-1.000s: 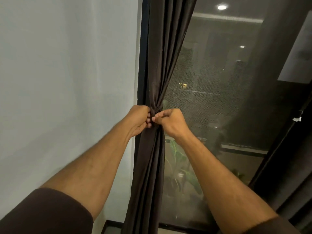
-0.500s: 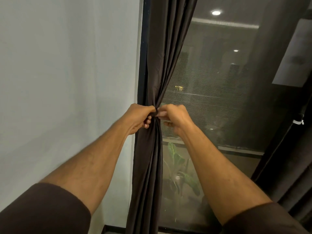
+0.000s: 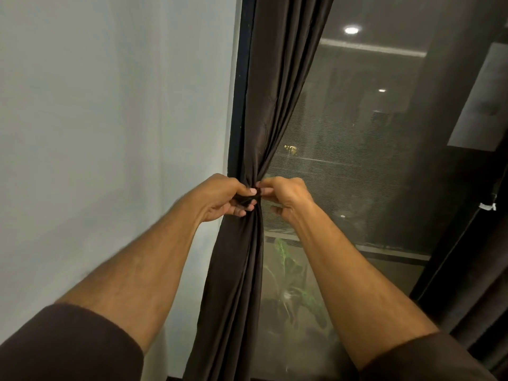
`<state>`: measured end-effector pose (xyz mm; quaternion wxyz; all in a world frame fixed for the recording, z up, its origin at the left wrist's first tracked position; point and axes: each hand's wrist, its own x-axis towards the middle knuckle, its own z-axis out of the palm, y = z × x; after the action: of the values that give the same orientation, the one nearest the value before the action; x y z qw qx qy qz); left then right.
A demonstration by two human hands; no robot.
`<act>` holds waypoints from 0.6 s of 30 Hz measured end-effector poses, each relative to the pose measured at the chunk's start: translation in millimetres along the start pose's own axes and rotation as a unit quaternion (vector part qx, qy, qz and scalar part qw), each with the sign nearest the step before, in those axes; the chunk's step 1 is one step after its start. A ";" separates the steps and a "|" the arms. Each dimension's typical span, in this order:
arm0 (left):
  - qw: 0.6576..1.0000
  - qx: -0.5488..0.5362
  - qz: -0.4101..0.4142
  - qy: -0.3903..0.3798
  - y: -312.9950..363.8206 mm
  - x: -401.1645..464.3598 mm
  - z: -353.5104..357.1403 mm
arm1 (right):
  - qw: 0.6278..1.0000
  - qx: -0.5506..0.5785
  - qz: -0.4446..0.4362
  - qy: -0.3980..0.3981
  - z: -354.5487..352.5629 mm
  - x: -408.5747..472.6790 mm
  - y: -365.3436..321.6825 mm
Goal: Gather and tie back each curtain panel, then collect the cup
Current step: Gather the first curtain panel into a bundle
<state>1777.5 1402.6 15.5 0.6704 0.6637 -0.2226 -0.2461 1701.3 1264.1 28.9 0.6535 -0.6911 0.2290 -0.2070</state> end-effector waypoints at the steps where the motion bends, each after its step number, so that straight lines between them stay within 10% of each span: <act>1: 1.000 0.002 -0.001 0.000 0.9 -0.1 -2.2 | 1.000 0.004 -0.011 0.010 1.9 1.2 -0.2; 9: 0.995 -0.076 0.042 0.044 -11.4 5.4 2.7 | 0.980 0.182 0.005 -0.077 14.9 6.2 16.2; 18: 0.990 -0.051 0.092 0.089 -15.2 18.6 -15.9 | 0.991 -0.022 -0.130 0.006 15.3 12.9 15.7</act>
<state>1801.4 1403.4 -0.5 0.7402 0.6248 -0.2091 -0.1341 1720.0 1268.2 12.1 0.6045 -0.7278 0.1453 -0.2893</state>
